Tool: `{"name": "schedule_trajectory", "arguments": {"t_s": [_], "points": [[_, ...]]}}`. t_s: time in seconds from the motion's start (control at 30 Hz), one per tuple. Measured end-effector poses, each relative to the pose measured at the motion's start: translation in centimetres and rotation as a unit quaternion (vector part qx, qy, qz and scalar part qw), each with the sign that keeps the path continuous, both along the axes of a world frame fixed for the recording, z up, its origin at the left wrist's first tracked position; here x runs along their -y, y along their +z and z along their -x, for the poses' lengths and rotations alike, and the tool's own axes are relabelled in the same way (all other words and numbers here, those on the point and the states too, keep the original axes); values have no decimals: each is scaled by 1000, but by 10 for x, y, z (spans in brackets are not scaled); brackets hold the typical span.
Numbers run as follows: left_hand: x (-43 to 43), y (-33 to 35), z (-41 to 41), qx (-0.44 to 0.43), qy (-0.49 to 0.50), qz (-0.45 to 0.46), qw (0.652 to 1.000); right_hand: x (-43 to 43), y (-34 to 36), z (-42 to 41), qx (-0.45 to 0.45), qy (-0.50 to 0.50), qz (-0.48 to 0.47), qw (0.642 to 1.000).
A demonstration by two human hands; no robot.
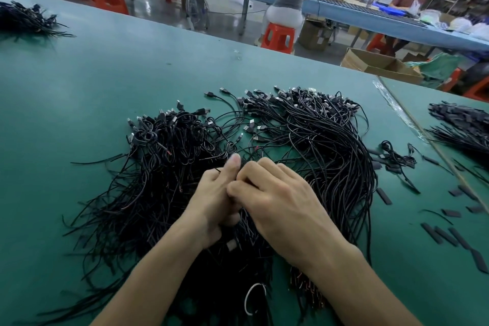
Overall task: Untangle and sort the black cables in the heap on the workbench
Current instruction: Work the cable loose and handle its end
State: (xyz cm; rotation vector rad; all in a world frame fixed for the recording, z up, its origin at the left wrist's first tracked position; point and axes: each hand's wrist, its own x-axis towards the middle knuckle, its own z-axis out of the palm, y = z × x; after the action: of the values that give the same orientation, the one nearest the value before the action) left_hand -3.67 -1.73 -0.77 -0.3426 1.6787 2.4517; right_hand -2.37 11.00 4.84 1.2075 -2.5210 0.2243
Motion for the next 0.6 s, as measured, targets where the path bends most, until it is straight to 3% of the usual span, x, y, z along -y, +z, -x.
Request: {"name": "schedule_trajectory", "arguments": {"t_s": [0.13,0.3,0.43,0.6], "points": [[3,5,-5,78,-114,0,990,-4,9,3,-5,28,-13,1000],[2,4,-4,117,-157,-60,979,-8,13,8,96,-14,33,995],[12,8,-8,59,-252,-101,960,-13,12,11,185,-45,73,979],[18,13,-12,-43,-339,-16,940,-18,18,13,257,-33,107,960]]}}
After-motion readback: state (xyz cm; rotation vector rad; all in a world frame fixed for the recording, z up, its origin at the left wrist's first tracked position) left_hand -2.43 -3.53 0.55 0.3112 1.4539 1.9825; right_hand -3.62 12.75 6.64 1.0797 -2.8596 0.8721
